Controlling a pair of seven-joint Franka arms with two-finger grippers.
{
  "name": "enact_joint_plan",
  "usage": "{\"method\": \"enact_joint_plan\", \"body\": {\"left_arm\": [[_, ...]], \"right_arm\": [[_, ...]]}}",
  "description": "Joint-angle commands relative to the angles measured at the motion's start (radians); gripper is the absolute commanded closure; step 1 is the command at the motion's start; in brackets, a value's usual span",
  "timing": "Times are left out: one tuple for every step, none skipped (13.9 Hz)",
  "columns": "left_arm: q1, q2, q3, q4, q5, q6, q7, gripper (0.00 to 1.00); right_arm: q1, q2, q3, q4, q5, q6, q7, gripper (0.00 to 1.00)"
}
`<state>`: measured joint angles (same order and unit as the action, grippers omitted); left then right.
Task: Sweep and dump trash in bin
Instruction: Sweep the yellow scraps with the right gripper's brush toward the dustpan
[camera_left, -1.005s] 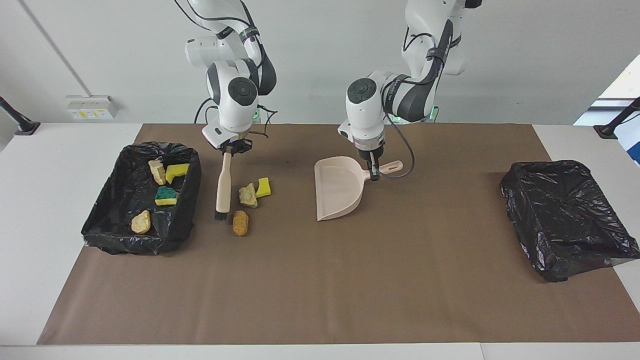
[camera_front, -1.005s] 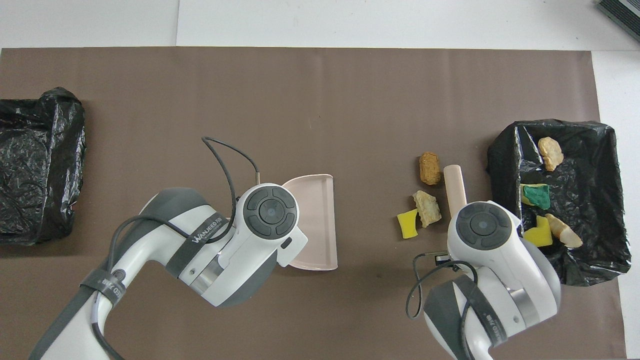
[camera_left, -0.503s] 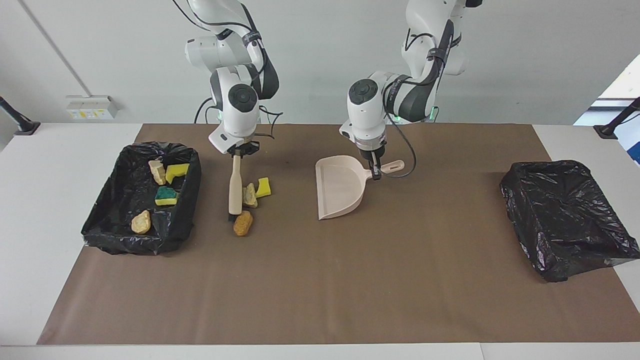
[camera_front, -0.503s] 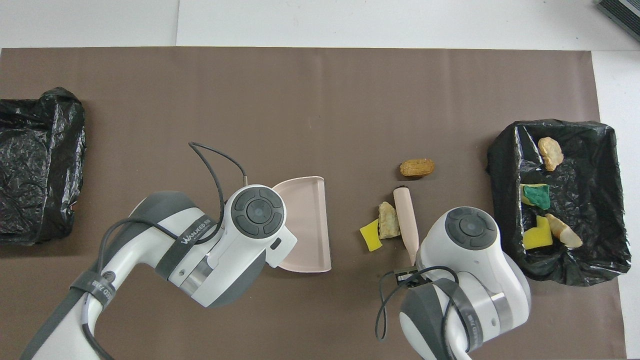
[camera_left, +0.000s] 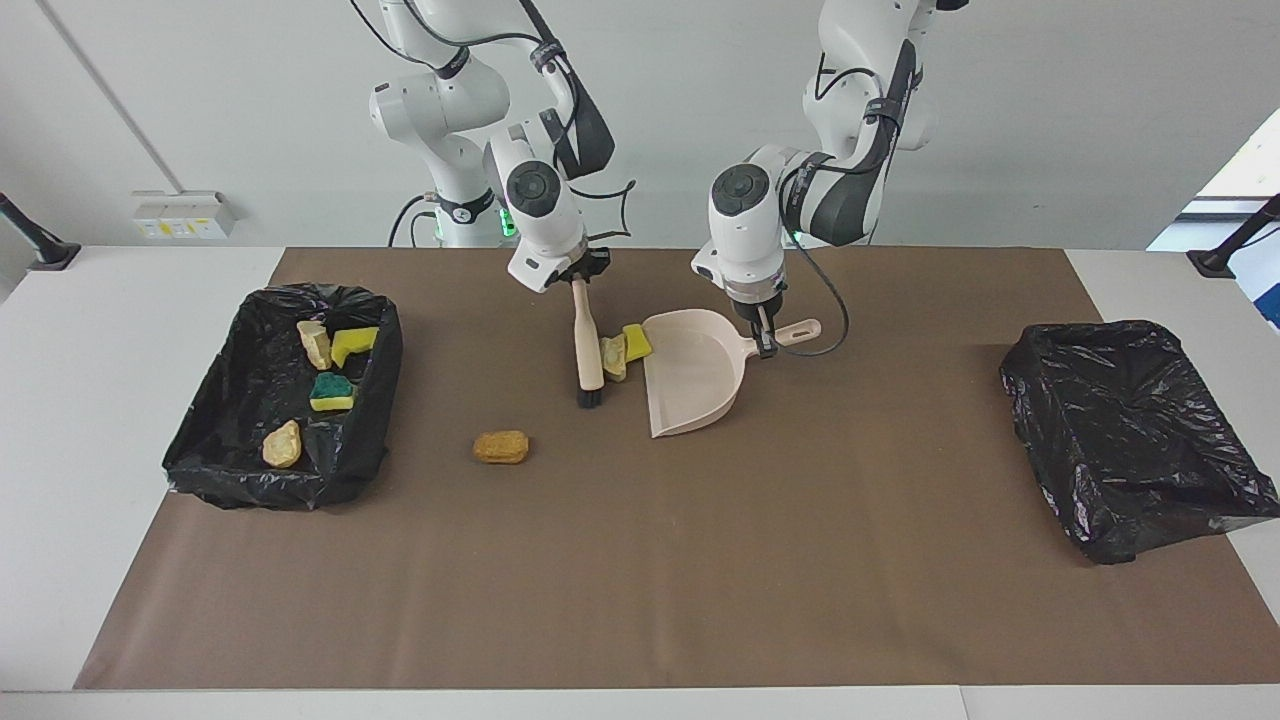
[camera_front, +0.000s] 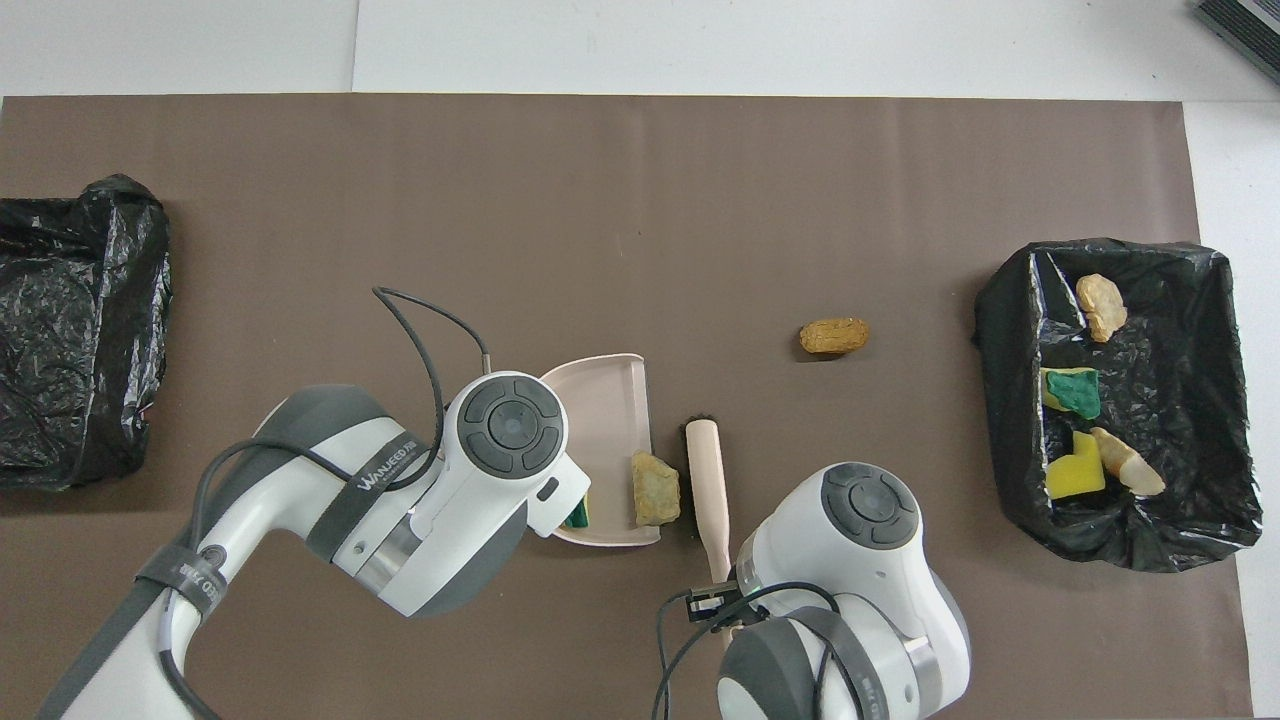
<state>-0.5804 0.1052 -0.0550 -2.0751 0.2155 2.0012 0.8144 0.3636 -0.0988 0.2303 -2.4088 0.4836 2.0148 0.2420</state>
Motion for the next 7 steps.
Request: {"method": "enact_joint_plan", "body": {"left_arm": [[0.007,-0.039,0.001,-0.042,0.019,-0.007,-0.014,1.00],[0.020,-0.039,0.001,-0.043,0.019,-0.007,-0.014,1.00],[0.028,-0.039,0.001,-0.043,0.019,-0.007,-0.014,1.00],[0.031,-0.039,0.001,-0.043,0.019,-0.006,-0.014,1.00],[0.046,-0.038,0.000,-0.043,0.018,-0.001,-0.014,1.00],[0.053,-0.035,0.000,-0.043,0.018,0.004,-0.014,1.00],[0.057,-0.035,0.000,-0.043,0.018,0.007,-0.014,1.00]], "right_arm": [[0.008,-0.008,0.000,0.039,0.104,-0.004,0.038,1.00],[0.005,-0.025,-0.003,0.078,0.090,-0.057,0.090,1.00],[-0.011,-0.045,-0.012,0.109,0.057,-0.132,0.111,1.00],[-0.044,-0.064,-0.022,0.141,-0.054,-0.186,0.117,1.00],[-0.092,-0.067,-0.017,0.187,-0.174,-0.252,0.117,1.00],[-0.116,-0.056,-0.016,0.224,-0.289,-0.302,0.106,1.00],[-0.132,-0.044,-0.014,0.238,-0.398,-0.307,0.094,1.00]]}}
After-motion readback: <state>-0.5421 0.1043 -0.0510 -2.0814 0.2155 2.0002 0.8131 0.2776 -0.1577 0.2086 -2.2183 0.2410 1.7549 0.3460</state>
